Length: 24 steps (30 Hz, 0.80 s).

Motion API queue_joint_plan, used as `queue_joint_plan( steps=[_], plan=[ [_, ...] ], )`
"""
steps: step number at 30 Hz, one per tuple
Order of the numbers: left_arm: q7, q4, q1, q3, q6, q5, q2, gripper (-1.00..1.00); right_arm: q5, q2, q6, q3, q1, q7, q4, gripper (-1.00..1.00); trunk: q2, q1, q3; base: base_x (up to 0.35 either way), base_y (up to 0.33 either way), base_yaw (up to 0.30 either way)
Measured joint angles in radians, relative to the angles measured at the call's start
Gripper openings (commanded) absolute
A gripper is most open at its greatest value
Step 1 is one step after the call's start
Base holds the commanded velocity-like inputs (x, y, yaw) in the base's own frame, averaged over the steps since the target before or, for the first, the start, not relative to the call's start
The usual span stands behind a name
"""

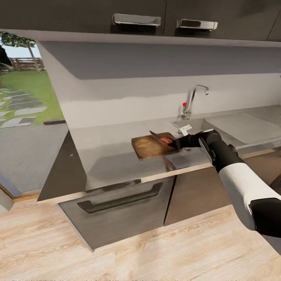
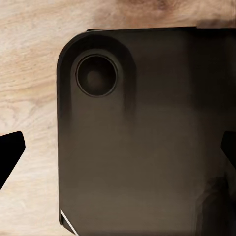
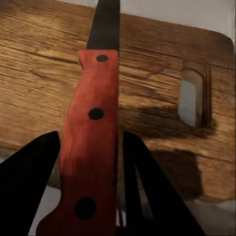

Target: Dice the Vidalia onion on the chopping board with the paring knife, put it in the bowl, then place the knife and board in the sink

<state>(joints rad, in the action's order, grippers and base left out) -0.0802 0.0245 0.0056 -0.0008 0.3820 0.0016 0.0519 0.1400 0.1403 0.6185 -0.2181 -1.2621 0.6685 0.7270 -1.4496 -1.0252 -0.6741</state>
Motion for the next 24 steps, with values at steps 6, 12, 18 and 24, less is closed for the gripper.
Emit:
queue_joint_plan(
  steps=[6, 12, 18, 24],
  plan=[
    [0.0, 0.0, 0.0, 0.0, 0.001, 0.0, 0.0, 1.0, 0.0, 0.0, 0.0, -0.001, 0.0, 0.0, 0.0, -1.0, 0.0, 0.0, 0.0, -0.104, -0.278, 0.0],
    [0.0, 0.0, 0.0, 0.0, 0.002, 0.0, 0.0, 1.0, 0.0, 0.0, 0.0, -0.001, 0.0, 0.0, 0.0, -1.0, 0.0, 0.0, 0.0, -0.019, -0.039, 0.0],
    [-0.001, 0.0, 0.0, 0.0, 0.002, 0.0, 0.0, 1.0, -0.001, -0.001, 0.001, -0.001, 0.0, -0.001, 0.0, -1.0, 0.0, 0.0, 0.0, -0.001, -0.001, 0.0],
    [-0.001, 0.0, 0.0, 0.0, 0.002, 0.0, 0.0, 1.0, -0.002, -0.001, 0.001, -0.002, 0.0, -0.001, 0.0, -1.0, 0.0, 0.0, 0.0, 0.033, 0.003, 0.0]
  ],
)
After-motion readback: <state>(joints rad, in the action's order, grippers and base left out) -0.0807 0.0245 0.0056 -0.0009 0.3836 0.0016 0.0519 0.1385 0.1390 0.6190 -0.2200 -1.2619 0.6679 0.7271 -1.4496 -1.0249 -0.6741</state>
